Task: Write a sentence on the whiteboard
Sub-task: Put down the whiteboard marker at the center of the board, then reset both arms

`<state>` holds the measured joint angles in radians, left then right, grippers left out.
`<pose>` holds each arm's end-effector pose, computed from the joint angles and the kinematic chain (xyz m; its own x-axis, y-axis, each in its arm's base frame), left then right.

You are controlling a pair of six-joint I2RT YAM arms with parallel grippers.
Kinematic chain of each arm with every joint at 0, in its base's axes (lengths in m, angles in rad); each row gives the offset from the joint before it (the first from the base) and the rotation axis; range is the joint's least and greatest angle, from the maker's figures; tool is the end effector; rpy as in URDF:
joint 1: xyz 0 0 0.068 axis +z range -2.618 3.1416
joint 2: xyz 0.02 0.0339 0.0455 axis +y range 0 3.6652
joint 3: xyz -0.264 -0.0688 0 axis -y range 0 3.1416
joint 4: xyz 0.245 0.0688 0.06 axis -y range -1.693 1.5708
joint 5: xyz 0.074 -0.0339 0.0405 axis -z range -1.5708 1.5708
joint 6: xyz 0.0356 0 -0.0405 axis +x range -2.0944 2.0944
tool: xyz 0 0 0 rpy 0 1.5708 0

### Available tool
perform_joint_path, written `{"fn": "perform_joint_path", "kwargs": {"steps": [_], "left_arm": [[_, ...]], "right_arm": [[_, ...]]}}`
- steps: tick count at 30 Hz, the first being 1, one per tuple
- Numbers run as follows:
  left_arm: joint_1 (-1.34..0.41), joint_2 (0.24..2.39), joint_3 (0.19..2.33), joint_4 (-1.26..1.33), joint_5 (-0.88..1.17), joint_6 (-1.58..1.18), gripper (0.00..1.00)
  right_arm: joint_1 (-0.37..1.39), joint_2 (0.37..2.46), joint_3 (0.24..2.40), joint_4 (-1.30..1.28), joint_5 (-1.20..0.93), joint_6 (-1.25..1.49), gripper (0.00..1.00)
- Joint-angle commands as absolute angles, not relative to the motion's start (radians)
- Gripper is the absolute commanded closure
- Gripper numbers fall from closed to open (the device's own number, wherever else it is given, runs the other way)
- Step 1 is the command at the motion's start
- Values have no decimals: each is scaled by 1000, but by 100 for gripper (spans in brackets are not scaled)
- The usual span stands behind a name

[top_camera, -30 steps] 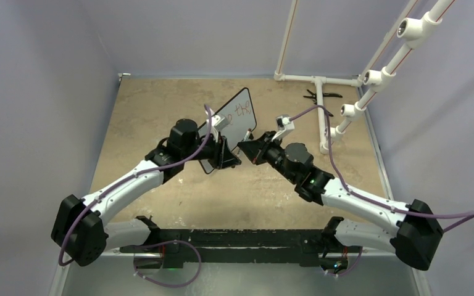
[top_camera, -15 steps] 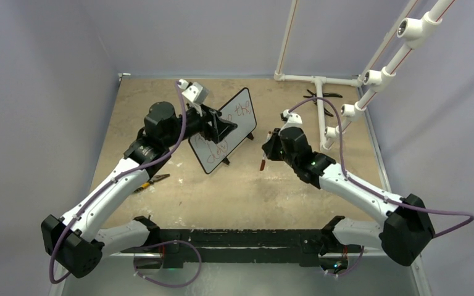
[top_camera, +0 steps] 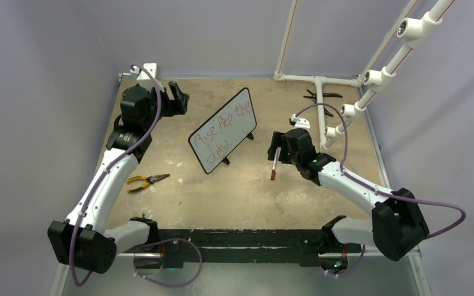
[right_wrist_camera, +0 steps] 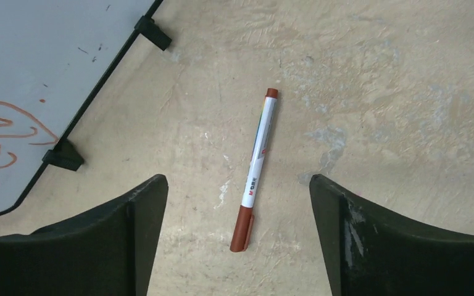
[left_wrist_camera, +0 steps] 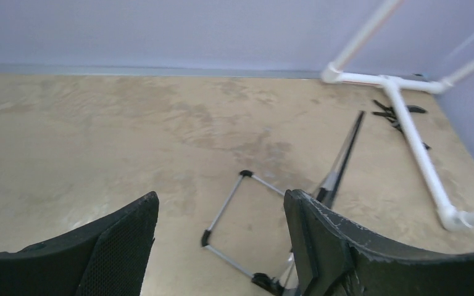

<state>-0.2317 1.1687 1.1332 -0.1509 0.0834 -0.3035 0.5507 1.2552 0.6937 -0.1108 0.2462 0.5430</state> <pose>0.2633 -0.0652 0.3874 -0.2643 -0.2436 -0.9332 0.2405 0.9203 -0.3084 0.2281 0.1299 0.2172 -0.6326 0.1996 -0.7483 -0.0212 0.9614 0.2743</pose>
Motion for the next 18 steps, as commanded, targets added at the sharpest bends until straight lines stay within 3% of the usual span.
{"fn": "perform_joint_path", "kwargs": {"steps": [1, 11, 18], "left_arm": [[-213, 1048, 1039, -142, -160, -265, 26], [-213, 831, 821, -143, -314, -168, 16], [-213, 791, 816, -171, -379, -197, 16]], "right_arm": [[542, 1180, 719, -60, 307, 510, 11], [507, 845, 599, 334, 250, 296, 5], [441, 839, 575, 383, 227, 237, 5]]}}
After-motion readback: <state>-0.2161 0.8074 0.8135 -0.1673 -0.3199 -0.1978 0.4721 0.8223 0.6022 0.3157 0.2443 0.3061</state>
